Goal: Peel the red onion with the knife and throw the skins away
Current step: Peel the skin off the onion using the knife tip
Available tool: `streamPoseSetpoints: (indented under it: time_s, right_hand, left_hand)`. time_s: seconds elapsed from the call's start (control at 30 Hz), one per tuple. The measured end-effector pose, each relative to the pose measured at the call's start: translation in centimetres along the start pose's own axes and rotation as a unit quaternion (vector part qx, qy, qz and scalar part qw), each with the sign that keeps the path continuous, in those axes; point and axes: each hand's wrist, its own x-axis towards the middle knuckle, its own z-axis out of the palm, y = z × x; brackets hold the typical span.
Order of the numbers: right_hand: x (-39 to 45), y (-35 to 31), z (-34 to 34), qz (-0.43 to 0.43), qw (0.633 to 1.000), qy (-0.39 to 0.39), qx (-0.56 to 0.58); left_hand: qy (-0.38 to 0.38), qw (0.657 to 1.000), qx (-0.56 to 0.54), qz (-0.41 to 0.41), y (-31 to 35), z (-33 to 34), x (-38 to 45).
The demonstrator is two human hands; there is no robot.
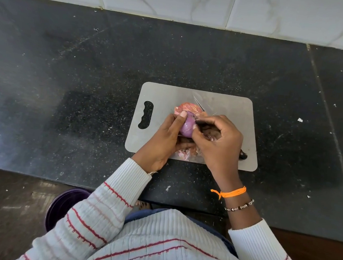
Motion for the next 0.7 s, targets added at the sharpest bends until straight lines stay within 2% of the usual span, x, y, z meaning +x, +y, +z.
streamPoseSetpoints:
  time_s: [0.2, 0.4, 0.7]
  right_hand:
    - [-0.1, 0.23, -0.21, 0.097, 0.99, 0.008, 0.105]
    - [-0.38, -0.3, 0.21, 0.031, 0.999, -0.012, 0.038]
    - [0.02, 0.16, -0.1, 0.043, 0.997, 0.007, 0.06]
  left_hand:
    - [0.001, 0.999, -0.031, -0.022, 0.02, -0.1, -0.06]
    - [0.005, 0.998, -0.056, -0.031, 0.15, -0.18, -0.03]
    - [-0.006, 0.998, -0.048, -0.041, 0.18, -0.45, -0.09]
